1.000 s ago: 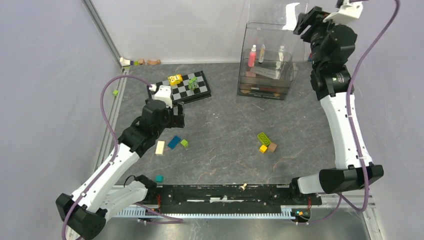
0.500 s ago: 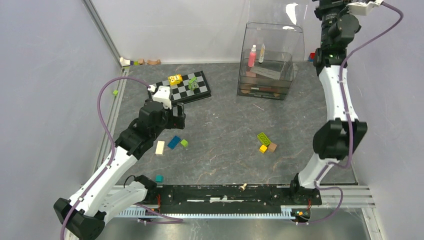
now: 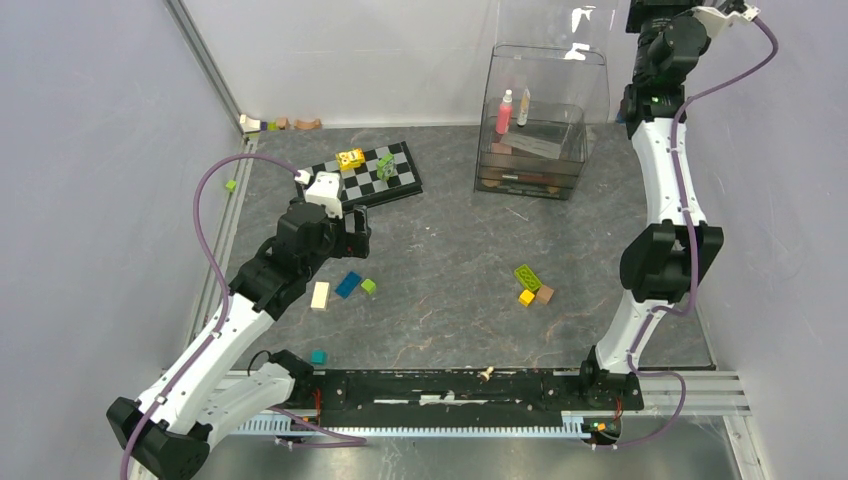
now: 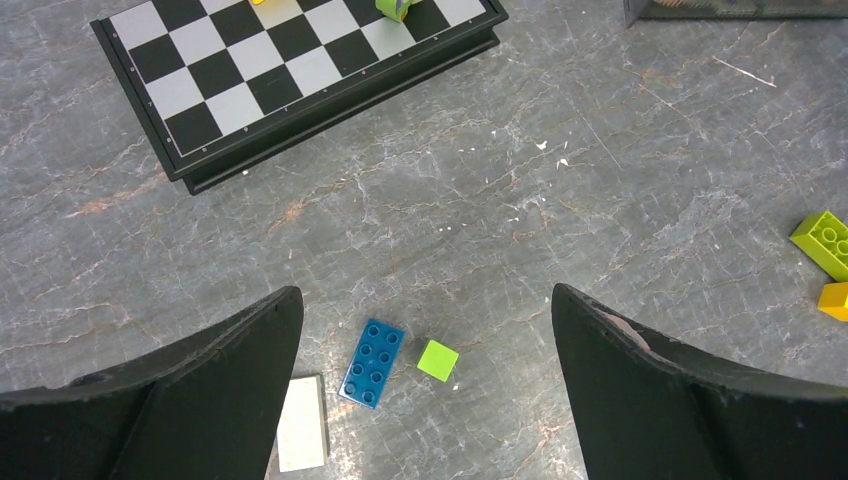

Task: Organize the makeup
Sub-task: Close the storage box at the center of the board.

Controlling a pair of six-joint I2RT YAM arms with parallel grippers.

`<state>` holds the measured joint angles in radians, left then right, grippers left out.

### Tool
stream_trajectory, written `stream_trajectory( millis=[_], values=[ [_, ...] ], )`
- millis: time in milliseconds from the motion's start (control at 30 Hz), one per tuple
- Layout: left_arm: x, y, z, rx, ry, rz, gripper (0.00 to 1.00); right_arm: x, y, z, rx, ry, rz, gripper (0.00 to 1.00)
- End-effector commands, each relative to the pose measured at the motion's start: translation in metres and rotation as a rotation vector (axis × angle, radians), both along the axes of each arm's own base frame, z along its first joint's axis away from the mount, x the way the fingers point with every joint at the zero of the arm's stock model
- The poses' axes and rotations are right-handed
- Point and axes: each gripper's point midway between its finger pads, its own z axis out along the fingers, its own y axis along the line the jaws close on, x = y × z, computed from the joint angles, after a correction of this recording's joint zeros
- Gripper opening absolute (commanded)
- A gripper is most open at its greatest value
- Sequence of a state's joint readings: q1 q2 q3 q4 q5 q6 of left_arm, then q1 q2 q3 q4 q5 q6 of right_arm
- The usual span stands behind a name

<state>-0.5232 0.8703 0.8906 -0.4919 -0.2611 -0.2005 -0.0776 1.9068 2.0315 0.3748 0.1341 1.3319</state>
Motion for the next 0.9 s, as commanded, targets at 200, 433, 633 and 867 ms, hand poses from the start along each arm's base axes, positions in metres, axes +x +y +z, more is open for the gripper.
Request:
stream_trajectory(
  millis=[200,433,633,867],
  values=[
    [0.002,0.005,0.009,0.018,-0.040,0.009,1.00,0.005,-0.020,0.002,0.198,0.040,-0.076,0.98],
    [0.002,0.007,0.009,0.021,-0.040,0.014,1.00,0.025,-0.014,-0.015,0.232,0.078,-0.056,0.98],
    [0.002,0.007,0.010,0.020,-0.044,0.017,1.00,0.038,-0.012,-0.033,0.248,0.113,-0.064,0.98],
    [0.002,0.007,0.009,0.021,-0.041,0.015,1.00,0.042,-0.008,-0.043,0.237,0.141,-0.068,0.98]
  ],
)
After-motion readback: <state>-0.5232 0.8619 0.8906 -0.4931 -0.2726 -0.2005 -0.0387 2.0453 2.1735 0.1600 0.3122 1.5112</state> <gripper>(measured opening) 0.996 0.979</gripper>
